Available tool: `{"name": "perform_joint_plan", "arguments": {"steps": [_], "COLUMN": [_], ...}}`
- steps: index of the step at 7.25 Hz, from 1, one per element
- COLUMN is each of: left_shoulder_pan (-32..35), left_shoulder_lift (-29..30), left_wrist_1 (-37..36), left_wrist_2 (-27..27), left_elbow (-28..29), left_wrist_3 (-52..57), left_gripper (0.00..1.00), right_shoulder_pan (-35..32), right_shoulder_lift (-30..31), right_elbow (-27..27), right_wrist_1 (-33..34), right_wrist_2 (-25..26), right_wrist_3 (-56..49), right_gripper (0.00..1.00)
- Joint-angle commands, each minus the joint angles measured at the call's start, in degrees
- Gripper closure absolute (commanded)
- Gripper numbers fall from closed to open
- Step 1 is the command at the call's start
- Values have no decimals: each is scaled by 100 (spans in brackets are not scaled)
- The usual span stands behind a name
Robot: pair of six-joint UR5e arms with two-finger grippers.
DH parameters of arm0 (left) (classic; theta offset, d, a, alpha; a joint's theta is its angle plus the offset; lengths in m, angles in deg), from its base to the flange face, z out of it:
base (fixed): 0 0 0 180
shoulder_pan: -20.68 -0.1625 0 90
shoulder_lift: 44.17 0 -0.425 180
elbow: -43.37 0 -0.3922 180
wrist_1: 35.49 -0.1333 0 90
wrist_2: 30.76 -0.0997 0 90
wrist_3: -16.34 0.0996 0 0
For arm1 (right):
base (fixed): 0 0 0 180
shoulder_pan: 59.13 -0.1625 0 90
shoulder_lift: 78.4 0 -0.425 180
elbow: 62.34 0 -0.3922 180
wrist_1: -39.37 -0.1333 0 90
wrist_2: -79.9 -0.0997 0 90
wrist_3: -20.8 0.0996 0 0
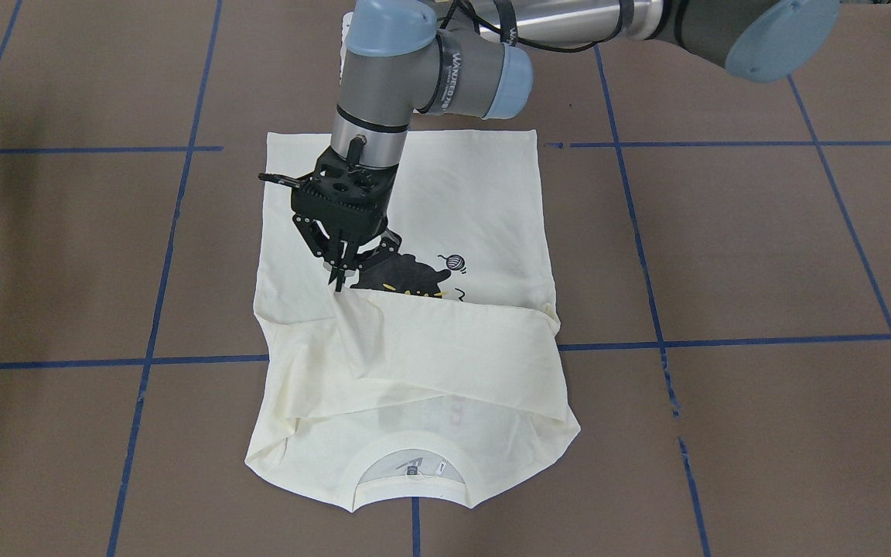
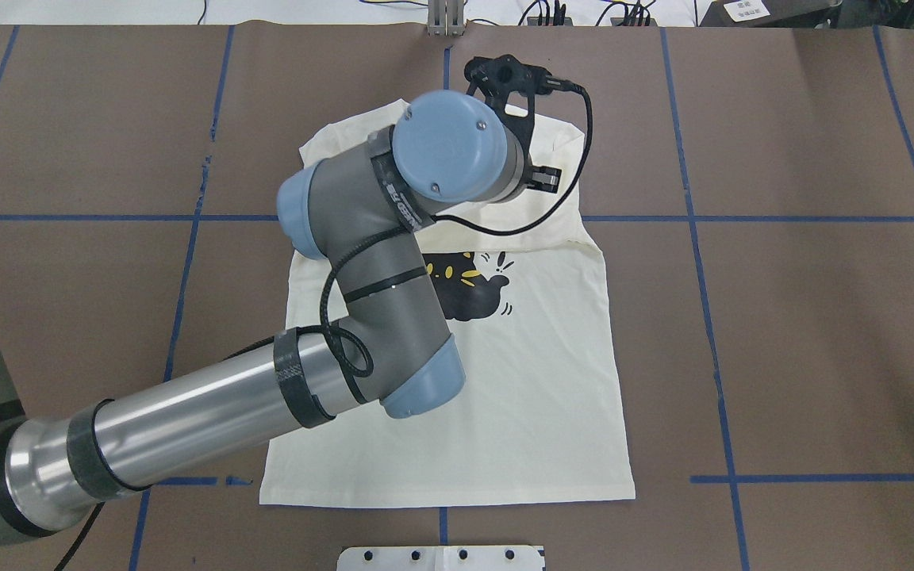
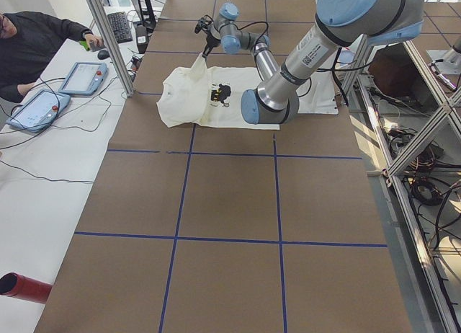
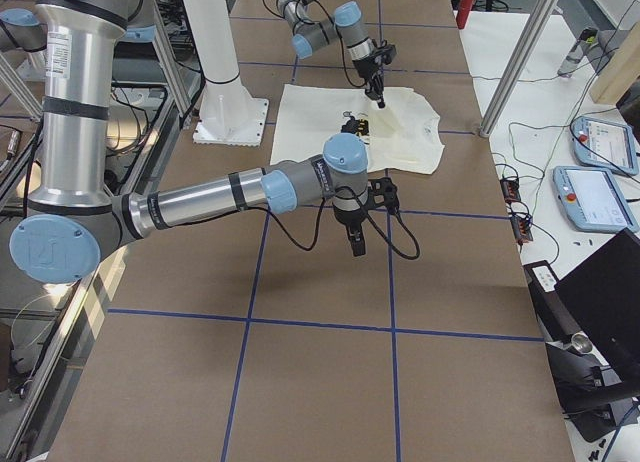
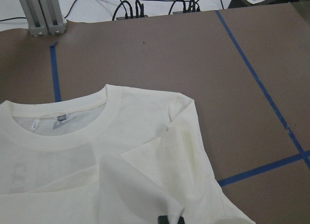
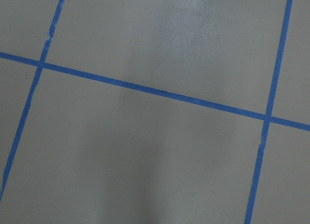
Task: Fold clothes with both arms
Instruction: 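Lift the sleeve with the left gripper and fold it across the shirt, then release the sleeve and withdraw the left gripper while the right gripper moves over the shirt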
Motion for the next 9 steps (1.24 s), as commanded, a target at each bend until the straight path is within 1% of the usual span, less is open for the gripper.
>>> {"name": "perform_joint_plan", "arguments": {"steps": [1, 2, 3, 4, 5, 6, 7, 8, 9], "left_shoulder_pan": [-228, -237, -237, -185, 86, 341, 500, 614, 807], "left_shoulder_lift": [3, -67, -198, -191, -226, -470, -1055, -1696, -2207], "left_wrist_1": [585, 971, 1245, 1204, 1108, 672, 128, -173, -368], "left_wrist_2": [-172, -172, -155, 28, 596, 1123, 1189, 1225, 1304], "left_elbow": [312, 356, 339, 296, 243, -132, -945, -1649, -2187], "left_wrist_3": [-20, -125, -239, -205, -179, 135, 564, 969, 1477], "left_gripper": [70, 1, 0, 0, 0, 0, 0, 0, 0], "right_shoulder_pan": [0, 0, 0, 9, 9, 139, 410, 840, 1383], "right_shoulder_lift": [-14, -14, -14, -40, -276, -626, -960, -1242, -1654], "right_elbow": [8, -1, 8, 43, 34, -9, -19, 16, 34], "right_wrist_1": [0, -9, -17, -26, -18, -9, -17, -26, -26], "right_wrist_2": [-9, 0, -9, -9, -17, -26, -26, 35, 444], "right_wrist_3": [2, -7, -24, -7, 54, 98, 395, 1120, 1823], "right_gripper": [0, 0, 0, 0, 0, 0, 1, 0, 0]}}
